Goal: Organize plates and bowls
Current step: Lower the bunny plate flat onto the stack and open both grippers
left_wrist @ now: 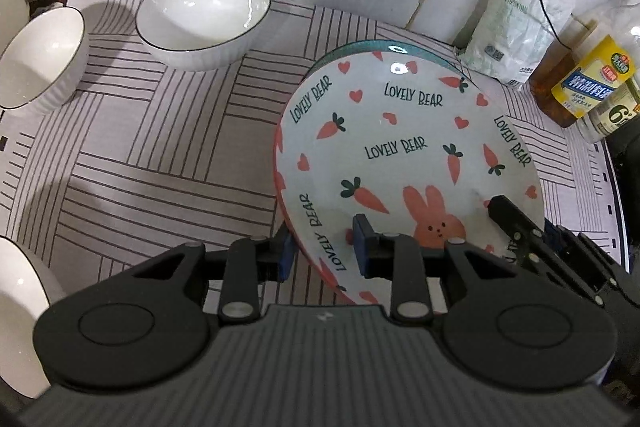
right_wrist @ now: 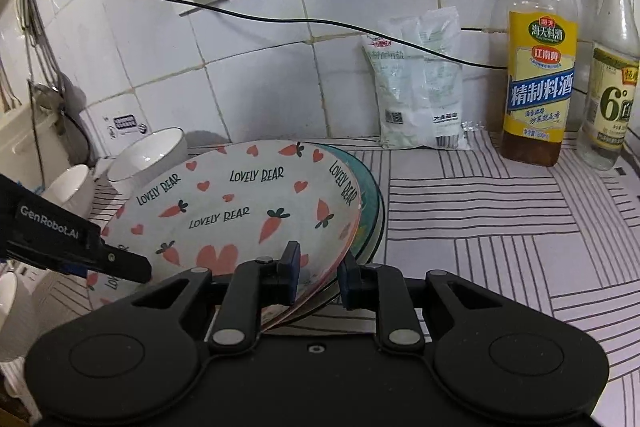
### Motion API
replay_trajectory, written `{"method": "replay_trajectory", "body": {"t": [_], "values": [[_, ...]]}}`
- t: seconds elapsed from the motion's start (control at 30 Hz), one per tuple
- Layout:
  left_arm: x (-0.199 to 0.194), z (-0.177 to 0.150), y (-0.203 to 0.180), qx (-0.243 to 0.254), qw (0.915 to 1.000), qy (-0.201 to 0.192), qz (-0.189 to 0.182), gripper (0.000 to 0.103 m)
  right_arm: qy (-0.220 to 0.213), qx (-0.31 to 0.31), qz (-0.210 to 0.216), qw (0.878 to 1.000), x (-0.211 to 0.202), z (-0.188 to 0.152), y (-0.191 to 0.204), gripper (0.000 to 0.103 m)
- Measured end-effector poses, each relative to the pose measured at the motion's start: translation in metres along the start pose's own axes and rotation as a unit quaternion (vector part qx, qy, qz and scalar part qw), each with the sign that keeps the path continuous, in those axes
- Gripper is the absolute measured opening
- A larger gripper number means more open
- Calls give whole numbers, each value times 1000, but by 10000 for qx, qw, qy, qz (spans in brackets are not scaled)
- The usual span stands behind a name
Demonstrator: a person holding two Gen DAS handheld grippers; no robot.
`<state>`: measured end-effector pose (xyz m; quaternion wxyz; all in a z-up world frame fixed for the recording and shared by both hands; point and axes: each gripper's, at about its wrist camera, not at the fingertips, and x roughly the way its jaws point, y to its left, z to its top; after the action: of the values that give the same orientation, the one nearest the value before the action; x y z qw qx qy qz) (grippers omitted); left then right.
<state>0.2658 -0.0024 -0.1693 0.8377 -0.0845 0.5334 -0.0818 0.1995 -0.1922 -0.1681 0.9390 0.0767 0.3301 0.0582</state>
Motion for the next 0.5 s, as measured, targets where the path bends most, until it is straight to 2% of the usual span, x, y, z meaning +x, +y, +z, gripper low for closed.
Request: {"method": "replay_trajectory", "body": {"t": [0.17, 0.5], "values": [[9, 7, 3, -187, 9997, 175, -57, 28, 79, -287, -417, 9987, 6, 6, 12, 27], [15, 13, 0, -246, 9994, 248, -37, 30, 80, -526, -669, 9963, 13, 10, 17, 28]]}}
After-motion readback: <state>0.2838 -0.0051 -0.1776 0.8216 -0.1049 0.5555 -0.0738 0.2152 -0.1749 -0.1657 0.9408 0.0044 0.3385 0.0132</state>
